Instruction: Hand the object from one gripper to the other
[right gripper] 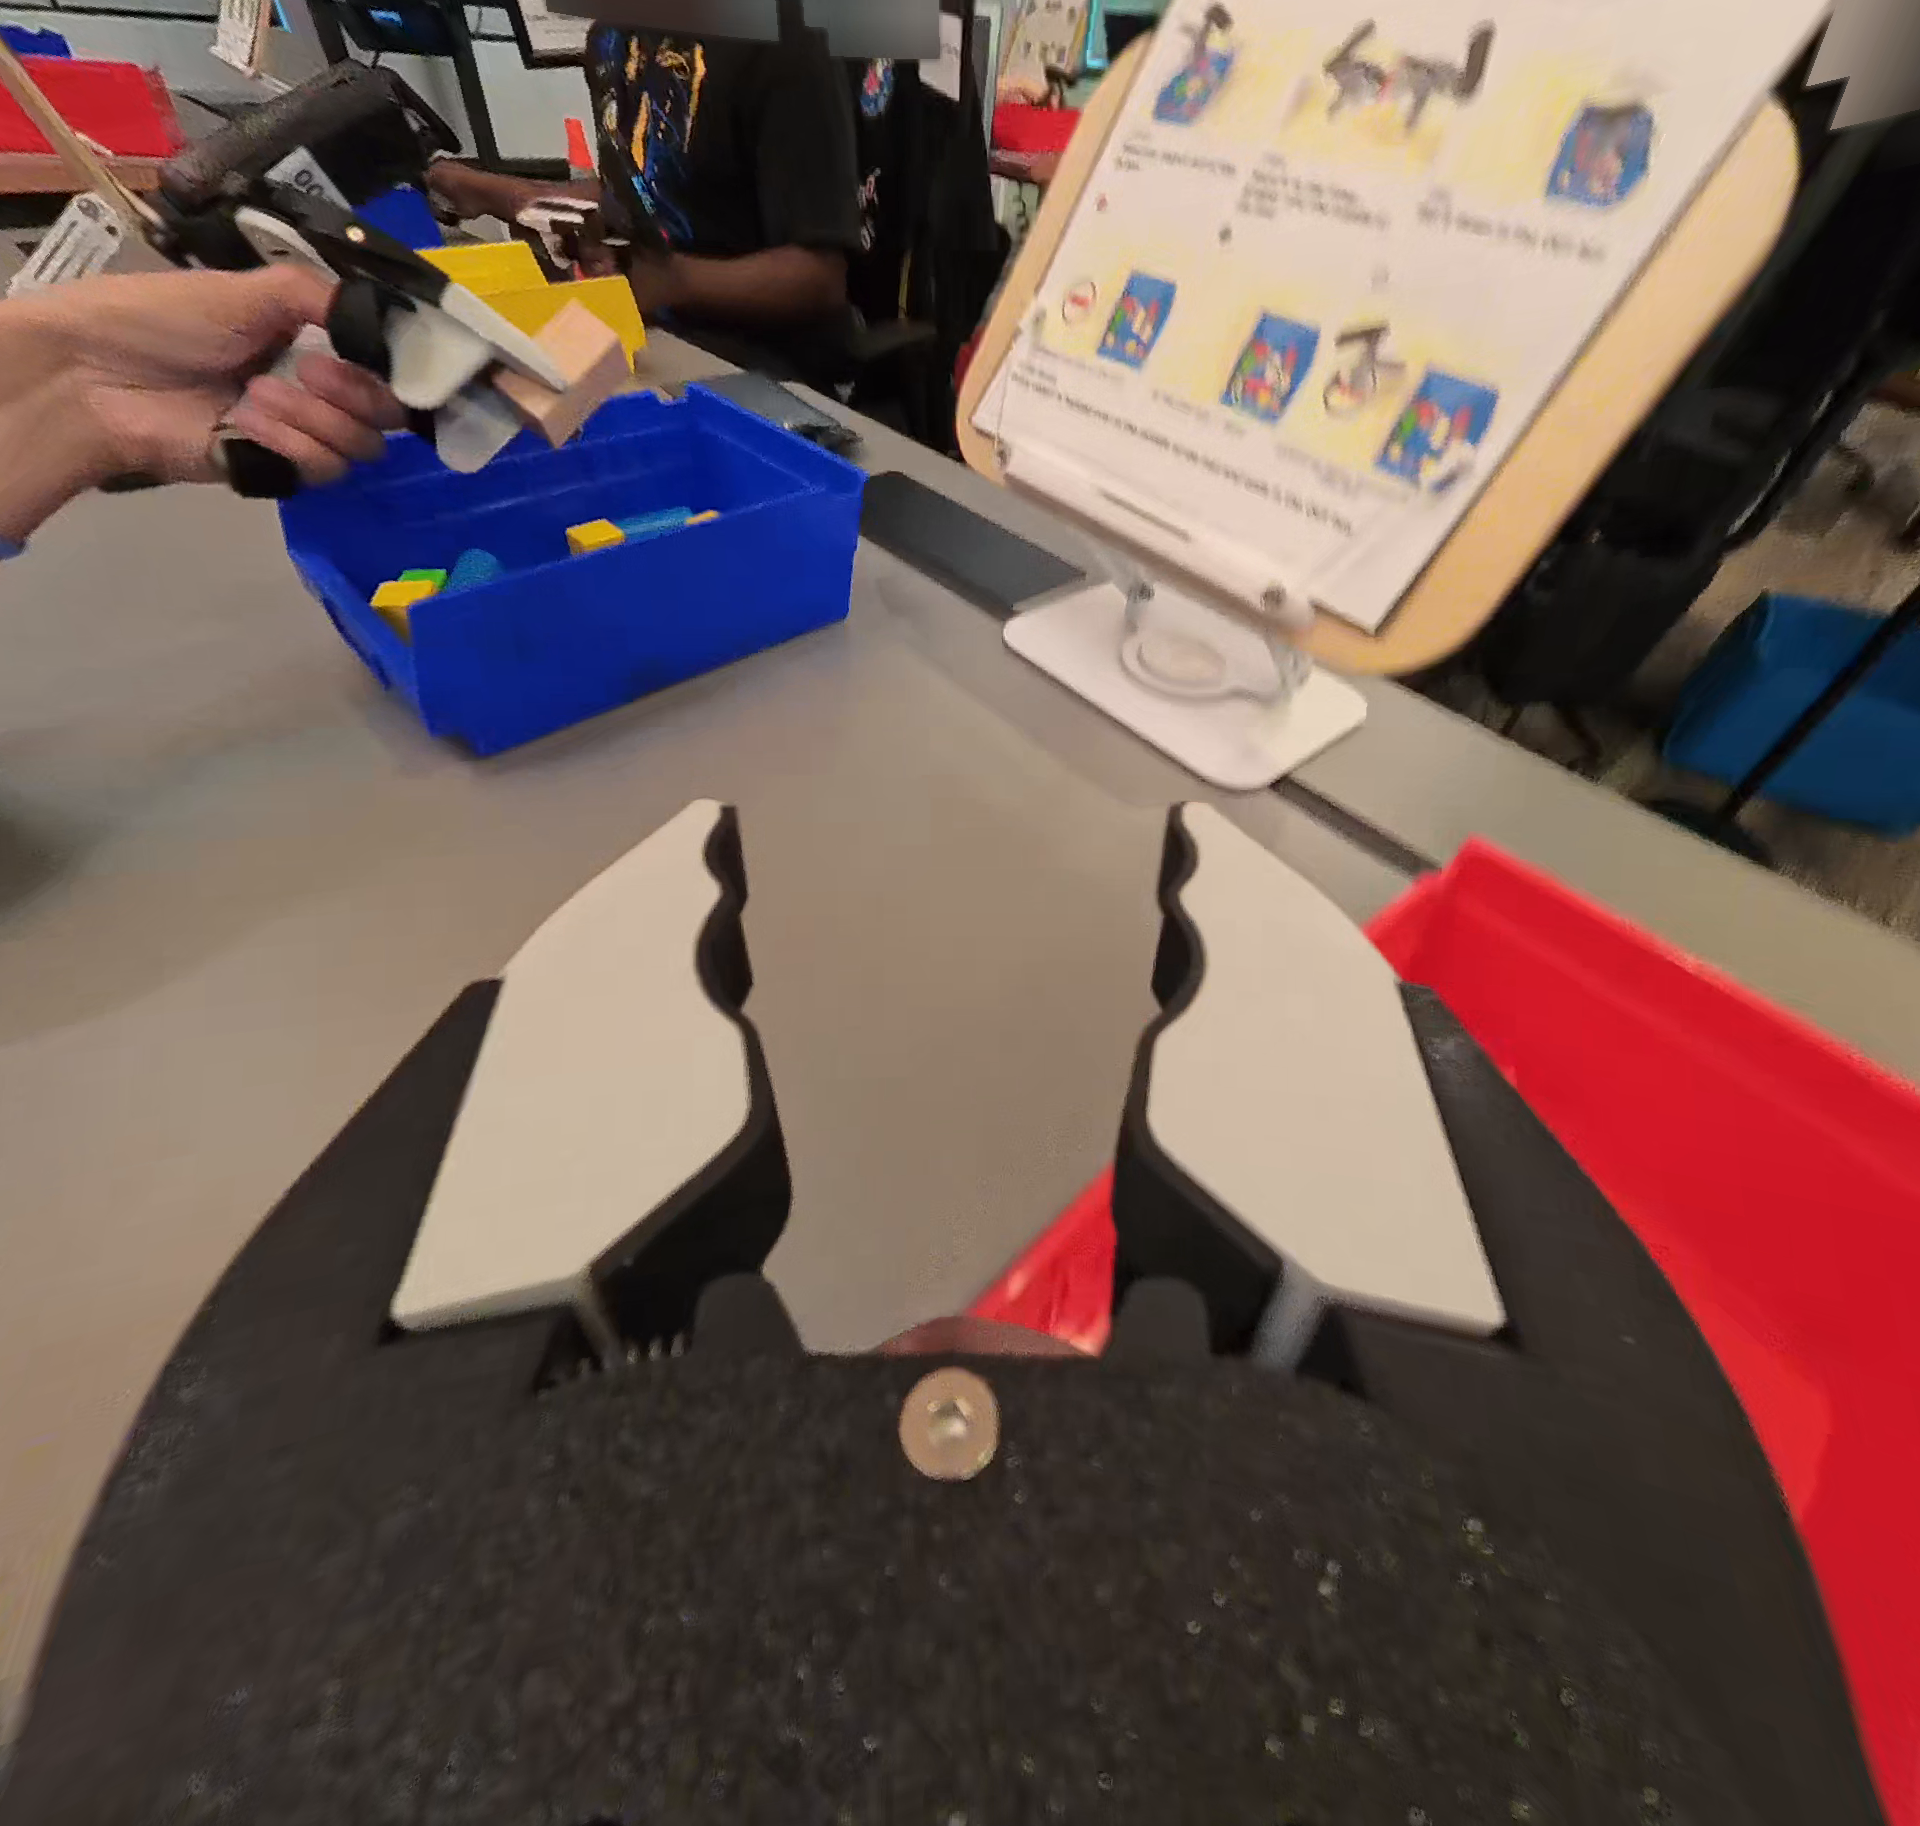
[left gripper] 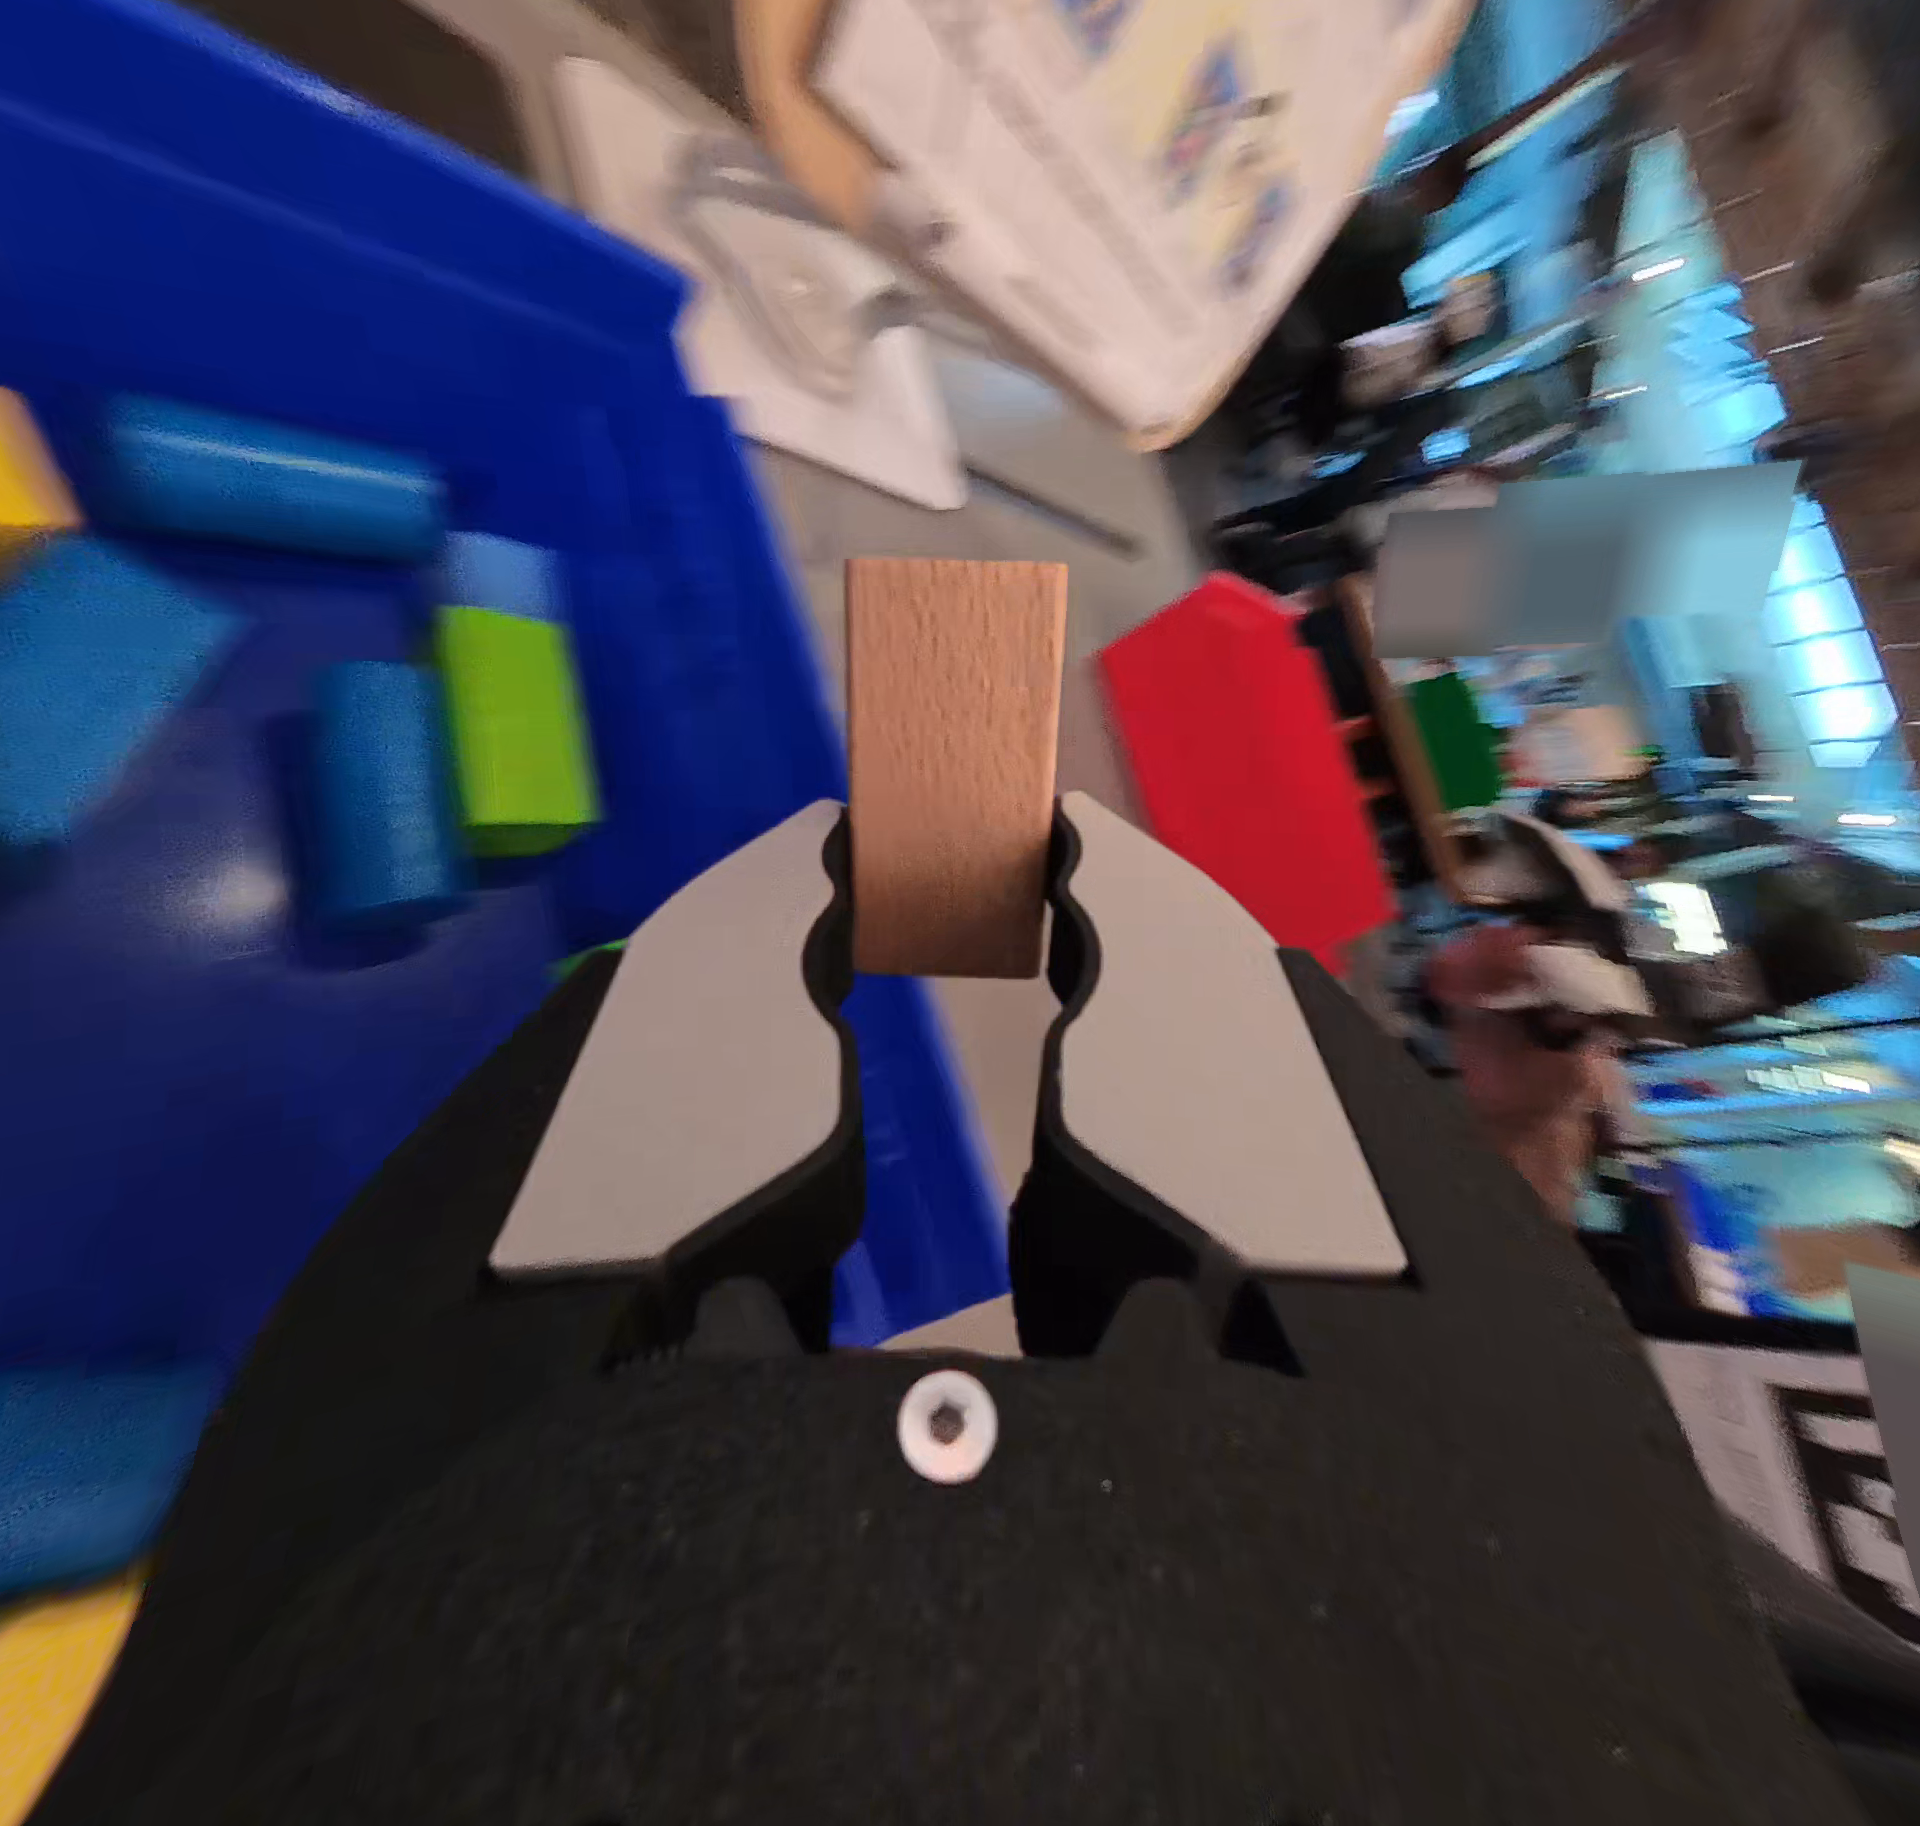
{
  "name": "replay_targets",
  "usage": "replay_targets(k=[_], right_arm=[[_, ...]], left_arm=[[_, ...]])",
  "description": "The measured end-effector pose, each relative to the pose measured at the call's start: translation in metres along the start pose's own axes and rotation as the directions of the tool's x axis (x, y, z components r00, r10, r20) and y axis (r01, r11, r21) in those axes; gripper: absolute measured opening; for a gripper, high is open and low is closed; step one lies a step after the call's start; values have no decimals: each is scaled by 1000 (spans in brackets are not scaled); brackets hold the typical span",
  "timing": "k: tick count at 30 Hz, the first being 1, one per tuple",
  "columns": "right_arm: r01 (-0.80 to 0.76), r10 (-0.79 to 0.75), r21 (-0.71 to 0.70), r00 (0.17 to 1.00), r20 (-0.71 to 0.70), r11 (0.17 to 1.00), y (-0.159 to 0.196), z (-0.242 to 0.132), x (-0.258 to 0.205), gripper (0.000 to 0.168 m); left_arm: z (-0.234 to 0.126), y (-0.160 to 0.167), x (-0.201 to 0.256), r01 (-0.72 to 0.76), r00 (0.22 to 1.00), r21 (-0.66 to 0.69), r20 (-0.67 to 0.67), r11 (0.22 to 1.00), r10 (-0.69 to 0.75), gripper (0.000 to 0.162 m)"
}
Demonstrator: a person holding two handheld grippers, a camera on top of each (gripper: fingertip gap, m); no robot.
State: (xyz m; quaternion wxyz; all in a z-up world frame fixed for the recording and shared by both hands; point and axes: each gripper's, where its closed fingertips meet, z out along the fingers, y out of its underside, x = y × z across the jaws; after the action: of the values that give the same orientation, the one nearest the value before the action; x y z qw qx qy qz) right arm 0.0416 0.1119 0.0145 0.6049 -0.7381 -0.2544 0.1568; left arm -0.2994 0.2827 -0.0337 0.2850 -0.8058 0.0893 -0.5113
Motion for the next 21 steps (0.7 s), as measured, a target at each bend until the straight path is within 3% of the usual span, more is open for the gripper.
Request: replay_targets(k=[2, 4, 10, 14, 21], right_arm=[[51, -52, 23, 998, 25, 998, -13, 28, -9, 87], [85, -91, 51, 989, 118, 995, -23, 56, -30, 86], [111, -138, 109, 946, 292, 988, -29, 115, -87, 90], [125, -164, 137, 930, 329, 983, -23, 127, -106, 90], [87, -125, 116, 918, 377, 989, -12, 130, -113, 88]], left_arm=[[16, 11, 43, 79, 979, -23, -187, 997, -82, 33], [34, 30, 83, 142, 928, -101, -334, 985, -168, 33], [78, 90, 159, 237, 772, -319, -511, 918, -377, 33], [91, 122, 179, 262, 697, -440, -529, 859, -483, 33], [105, 142, 182, 278, 673, -486, -517, 829, -529, 33]])
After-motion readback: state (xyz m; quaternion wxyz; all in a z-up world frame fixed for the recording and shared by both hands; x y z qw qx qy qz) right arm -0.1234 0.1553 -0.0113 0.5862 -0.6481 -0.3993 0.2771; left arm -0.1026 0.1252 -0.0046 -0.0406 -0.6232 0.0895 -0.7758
